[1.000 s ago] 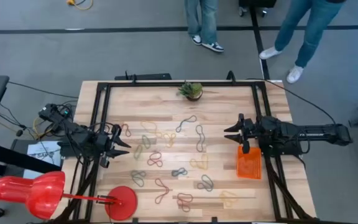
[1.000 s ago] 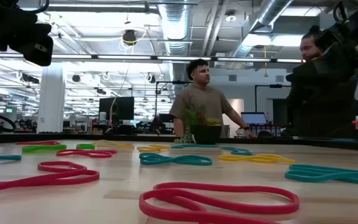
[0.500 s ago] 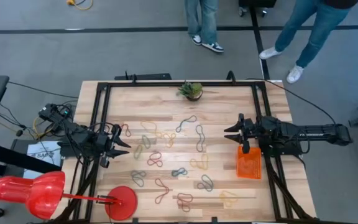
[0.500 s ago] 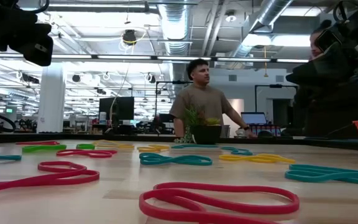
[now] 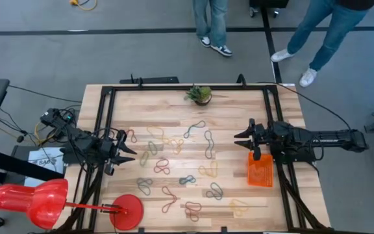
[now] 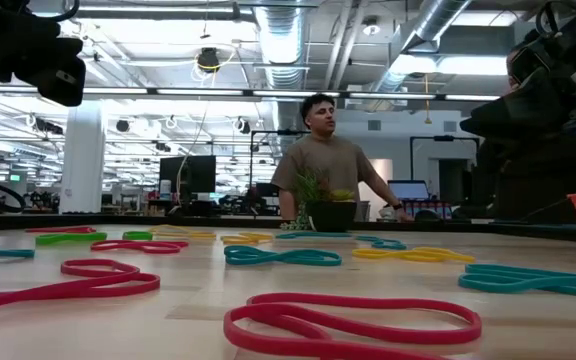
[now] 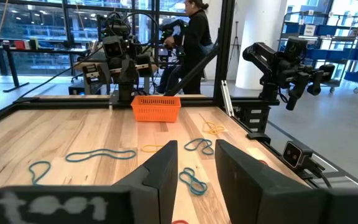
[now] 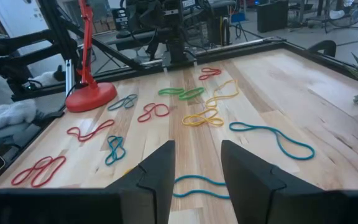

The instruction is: Pick and place rubber bands into bin

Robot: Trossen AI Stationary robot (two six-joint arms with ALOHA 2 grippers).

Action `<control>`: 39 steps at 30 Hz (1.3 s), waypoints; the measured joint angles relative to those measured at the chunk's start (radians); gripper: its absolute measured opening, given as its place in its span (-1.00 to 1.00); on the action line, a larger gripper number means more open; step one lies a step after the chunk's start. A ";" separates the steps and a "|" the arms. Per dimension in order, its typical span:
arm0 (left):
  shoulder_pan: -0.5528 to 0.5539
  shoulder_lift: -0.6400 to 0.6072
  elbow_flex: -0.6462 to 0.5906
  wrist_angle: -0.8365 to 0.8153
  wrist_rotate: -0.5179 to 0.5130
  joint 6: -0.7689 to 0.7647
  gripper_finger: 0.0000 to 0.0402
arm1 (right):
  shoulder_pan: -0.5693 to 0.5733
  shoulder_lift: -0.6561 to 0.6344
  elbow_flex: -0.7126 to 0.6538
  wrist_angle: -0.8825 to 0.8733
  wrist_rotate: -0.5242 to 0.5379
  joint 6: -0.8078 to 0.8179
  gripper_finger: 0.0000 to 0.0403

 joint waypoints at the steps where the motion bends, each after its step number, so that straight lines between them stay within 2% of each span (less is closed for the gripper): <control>1: 0.000 0.000 0.000 0.000 0.000 0.000 -0.51 | 0.000 0.000 0.000 0.000 0.000 0.000 -0.39; 30: 0.000 0.000 0.000 0.000 0.000 0.000 -0.51 | 0.000 0.000 0.000 0.000 0.000 0.000 -0.39; 39: 0.000 0.000 0.000 0.004 -0.007 0.251 -0.51 | 0.000 0.000 0.000 0.000 0.000 0.000 -0.39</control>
